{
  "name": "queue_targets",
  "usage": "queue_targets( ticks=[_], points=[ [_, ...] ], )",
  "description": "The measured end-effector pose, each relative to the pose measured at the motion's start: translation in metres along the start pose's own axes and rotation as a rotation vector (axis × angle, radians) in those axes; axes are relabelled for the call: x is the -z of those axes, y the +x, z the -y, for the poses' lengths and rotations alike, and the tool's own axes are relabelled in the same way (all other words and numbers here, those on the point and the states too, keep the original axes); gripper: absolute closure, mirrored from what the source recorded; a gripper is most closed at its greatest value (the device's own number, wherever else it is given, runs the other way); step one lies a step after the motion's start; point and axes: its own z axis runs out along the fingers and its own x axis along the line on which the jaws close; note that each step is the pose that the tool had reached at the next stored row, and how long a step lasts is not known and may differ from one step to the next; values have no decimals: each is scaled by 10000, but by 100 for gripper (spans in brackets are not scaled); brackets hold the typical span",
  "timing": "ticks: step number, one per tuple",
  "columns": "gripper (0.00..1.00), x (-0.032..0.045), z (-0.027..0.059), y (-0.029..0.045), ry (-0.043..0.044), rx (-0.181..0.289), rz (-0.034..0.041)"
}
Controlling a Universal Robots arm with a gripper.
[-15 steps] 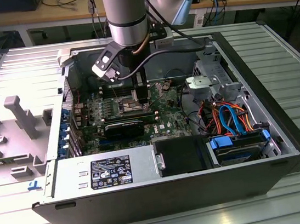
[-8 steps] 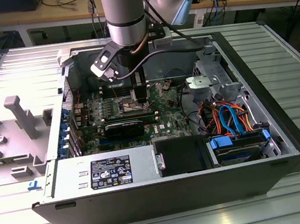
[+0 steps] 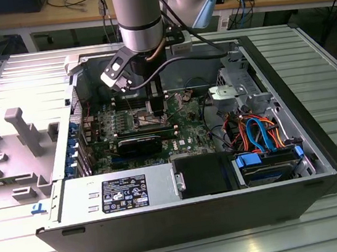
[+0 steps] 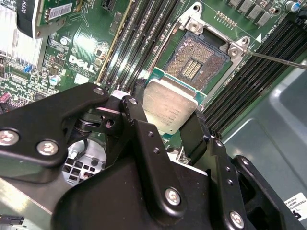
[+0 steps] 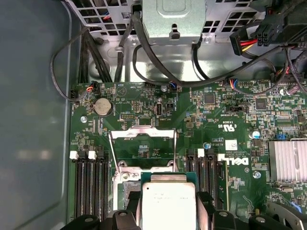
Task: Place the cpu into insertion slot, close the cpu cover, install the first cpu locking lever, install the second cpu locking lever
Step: 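Place the cpu into insertion slot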
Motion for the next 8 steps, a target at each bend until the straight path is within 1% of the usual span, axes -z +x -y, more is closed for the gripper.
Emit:
queue_targets(
  ticks=[8],
  points=[
    [45, -2, 11, 0, 0, 0, 0]
  ],
)
